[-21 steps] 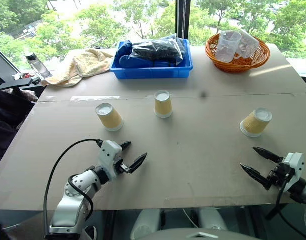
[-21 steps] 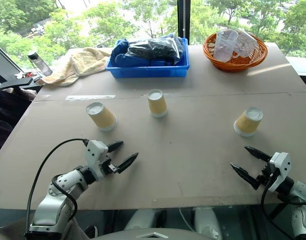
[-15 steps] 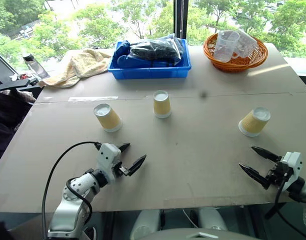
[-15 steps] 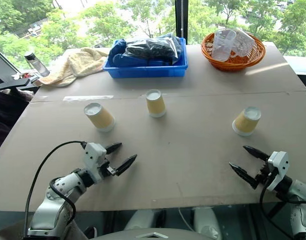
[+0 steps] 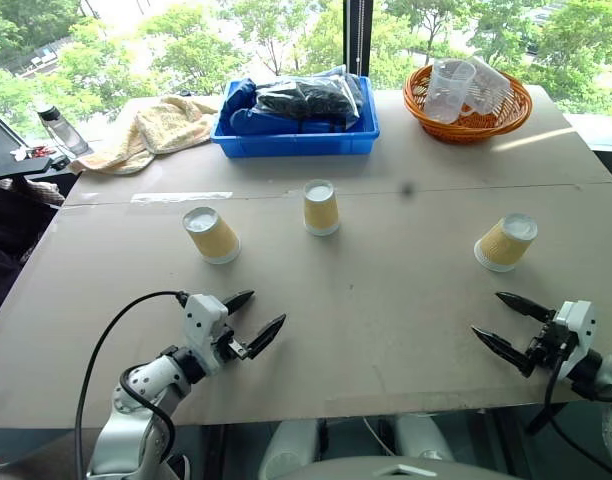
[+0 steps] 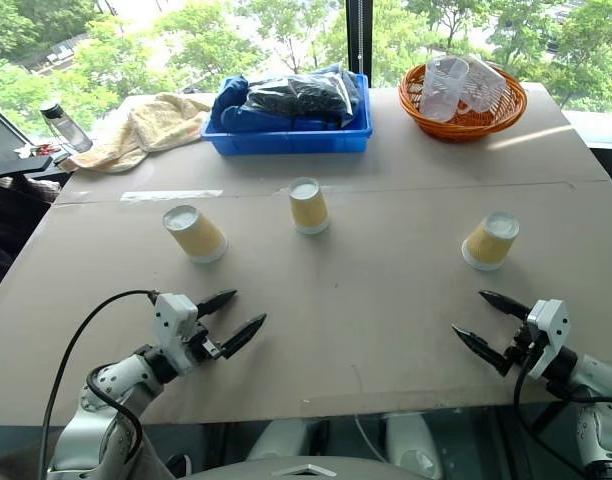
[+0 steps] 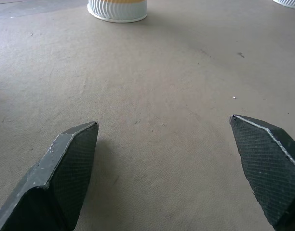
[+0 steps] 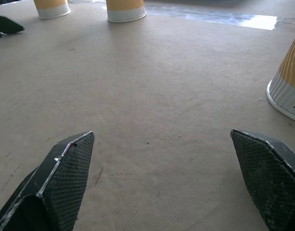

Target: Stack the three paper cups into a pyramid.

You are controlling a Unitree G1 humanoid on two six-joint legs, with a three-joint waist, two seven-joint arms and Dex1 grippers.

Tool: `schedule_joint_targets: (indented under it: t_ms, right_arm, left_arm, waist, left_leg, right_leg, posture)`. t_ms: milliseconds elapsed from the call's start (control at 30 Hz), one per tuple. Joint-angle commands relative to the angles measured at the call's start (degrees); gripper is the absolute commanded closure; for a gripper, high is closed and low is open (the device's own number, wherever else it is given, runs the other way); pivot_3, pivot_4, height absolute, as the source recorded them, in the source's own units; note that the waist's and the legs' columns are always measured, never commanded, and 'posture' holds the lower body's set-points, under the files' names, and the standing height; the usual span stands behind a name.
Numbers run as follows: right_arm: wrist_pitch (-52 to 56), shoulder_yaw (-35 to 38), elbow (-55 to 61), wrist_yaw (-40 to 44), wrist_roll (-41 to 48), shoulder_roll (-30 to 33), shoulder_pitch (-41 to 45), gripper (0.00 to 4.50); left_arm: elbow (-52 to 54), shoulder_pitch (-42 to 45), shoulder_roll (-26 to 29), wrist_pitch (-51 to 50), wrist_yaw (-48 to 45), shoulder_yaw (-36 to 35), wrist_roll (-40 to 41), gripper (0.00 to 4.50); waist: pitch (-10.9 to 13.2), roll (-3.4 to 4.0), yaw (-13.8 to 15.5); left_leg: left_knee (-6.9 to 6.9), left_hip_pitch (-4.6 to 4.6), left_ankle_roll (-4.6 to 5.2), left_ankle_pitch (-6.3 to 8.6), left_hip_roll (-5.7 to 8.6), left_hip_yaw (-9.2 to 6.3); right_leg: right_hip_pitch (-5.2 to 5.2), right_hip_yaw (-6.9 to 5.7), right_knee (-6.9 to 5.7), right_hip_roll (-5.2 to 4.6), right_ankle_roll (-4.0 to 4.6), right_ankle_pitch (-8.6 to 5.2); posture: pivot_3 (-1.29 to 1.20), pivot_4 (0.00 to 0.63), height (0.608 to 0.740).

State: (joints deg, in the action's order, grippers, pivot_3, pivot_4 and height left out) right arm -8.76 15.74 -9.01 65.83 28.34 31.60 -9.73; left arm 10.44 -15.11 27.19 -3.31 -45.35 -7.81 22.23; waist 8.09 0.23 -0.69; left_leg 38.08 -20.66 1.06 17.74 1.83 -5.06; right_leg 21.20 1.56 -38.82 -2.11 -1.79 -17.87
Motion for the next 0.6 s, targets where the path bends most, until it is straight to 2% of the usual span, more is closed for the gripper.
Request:
schedule_joint_targets:
  t_ms: [33, 200, 400, 500, 600]
  right_arm:
    - [1.2, 0.3, 2.2, -1.4, 1.0, -0.4, 0.5, 0.00]
    - [4.3, 0.2, 6.9, 1.2, 5.0, -0.4, -1.3, 0.00]
    - [7.6, -0.7, 13.8, 5.4, 8.3, 1.3, -3.1, 0.00]
    - [10.4, -2.0, 20.8, 4.2, 10.2, 1.2, -3.6, 0.00]
    - [11.8, -3.2, 25.2, 2.0, 10.7, 0.5, -3.2, 0.00]
  left_arm:
    - [-0.7, 0.5, 1.1, -0.3, -1.9, -0.9, 1.5, 0.03]
    - [1.0, 1.5, 1.3, -0.3, -3.7, -4.1, 5.7, 0.03]
    - [-1.6, 5.6, 2.7, 4.0, -2.3, -15.4, 10.0, 0.03]
    - [-5.2, 8.4, 3.1, 5.8, 1.7, -17.1, 5.6, 0.03]
    - [-7.1, 11.4, 3.2, 4.8, 5.6, -15.5, 1.6, 0.03]
  waist:
    - [0.0, 0.01, 0.0]
    - [0.1, 0.00, 0.1]
    - [0.2, -0.12, 0.2]
    - [0.2, -0.13, 0.1]
    - [0.2, -0.21, 0.1]
  left_leg:
    - [0.00, -0.01, 0.00, 0.00, 0.00, 0.00]
    - [0.00, -0.12, 0.00, 0.00, 0.00, -0.01]
    - [0.00, -0.28, -0.02, -0.01, -0.01, -0.06]
    - [0.02, -0.28, -0.02, -0.01, 0.01, -0.02]
    - [0.01, -0.28, -0.03, -0.02, 0.02, -0.04]
  right_leg:
    - [0.00, 0.00, 0.00, 0.00, 0.00, 0.00]
    - [0.10, -0.01, 0.00, -0.01, 0.00, 0.00]
    - [0.25, -0.06, -0.02, 0.00, 0.00, 0.00]
    - [0.23, -0.03, 0.00, -0.02, 0.00, 0.00]
    - [0.24, -0.06, -0.01, -0.01, -0.01, 0.01]
  posture:
    - [0.00, 0.150, 0.740]
    - [0.00, 0.150, 0.740]
    - [0.00, 0.150, 0.740]
    - [0.00, 0.150, 0.740]
    - [0.00, 0.150, 0.740]
